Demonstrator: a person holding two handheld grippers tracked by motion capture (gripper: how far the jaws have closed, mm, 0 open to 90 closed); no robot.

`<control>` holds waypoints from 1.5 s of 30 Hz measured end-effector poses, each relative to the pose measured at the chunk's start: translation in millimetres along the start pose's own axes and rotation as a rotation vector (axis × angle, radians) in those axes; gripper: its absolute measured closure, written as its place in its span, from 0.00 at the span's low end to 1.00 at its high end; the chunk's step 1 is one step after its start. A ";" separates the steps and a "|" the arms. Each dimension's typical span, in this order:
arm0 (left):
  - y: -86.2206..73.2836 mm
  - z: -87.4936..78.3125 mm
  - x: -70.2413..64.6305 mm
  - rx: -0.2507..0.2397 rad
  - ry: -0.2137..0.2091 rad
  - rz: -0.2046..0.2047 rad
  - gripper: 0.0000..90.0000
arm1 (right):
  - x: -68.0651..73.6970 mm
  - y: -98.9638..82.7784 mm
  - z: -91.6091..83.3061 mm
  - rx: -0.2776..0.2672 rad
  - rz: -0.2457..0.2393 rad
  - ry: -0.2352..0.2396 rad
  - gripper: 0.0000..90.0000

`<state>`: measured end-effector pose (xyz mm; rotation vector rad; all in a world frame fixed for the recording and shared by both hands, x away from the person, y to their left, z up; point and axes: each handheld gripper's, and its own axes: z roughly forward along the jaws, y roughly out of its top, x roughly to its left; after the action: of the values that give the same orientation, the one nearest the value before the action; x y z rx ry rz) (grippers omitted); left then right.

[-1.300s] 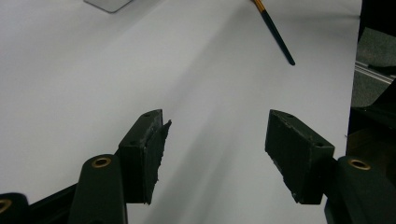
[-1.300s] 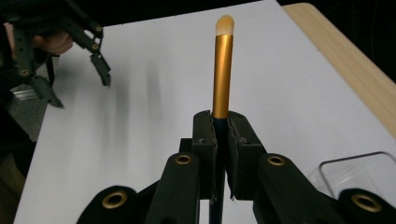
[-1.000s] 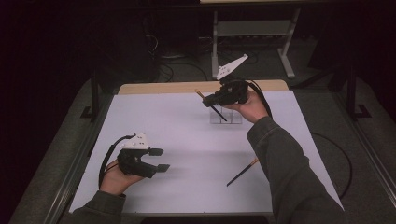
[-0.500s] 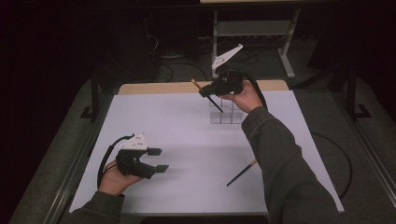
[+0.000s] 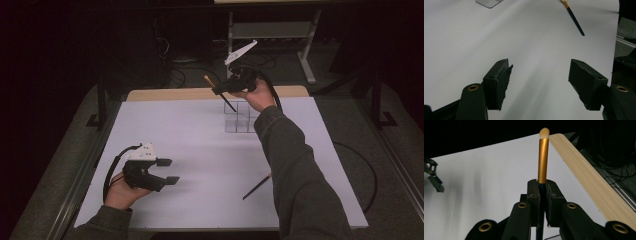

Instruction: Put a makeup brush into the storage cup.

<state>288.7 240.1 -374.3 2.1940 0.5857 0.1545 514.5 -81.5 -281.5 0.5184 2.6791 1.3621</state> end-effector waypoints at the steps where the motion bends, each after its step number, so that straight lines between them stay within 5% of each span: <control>1: -0.1 0.1 0.2 -0.001 -0.001 0.000 0.36 | -1.8 -0.9 0.6 0.000 0.008 -0.001 0.91; 20: -1.0 -3.1 -0.2 -0.006 0.016 0.005 0.35 | -23.4 -11.0 13.4 -0.013 0.085 -0.037 0.91; 45: -1.1 -11.5 1.9 -0.046 0.006 -0.011 0.36 | -27.5 -18.9 29.4 0.019 0.094 -0.045 0.91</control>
<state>286.5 249.7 -367.9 2.1463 0.5924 0.1670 542.2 -78.5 -316.1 0.6769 2.6654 1.3319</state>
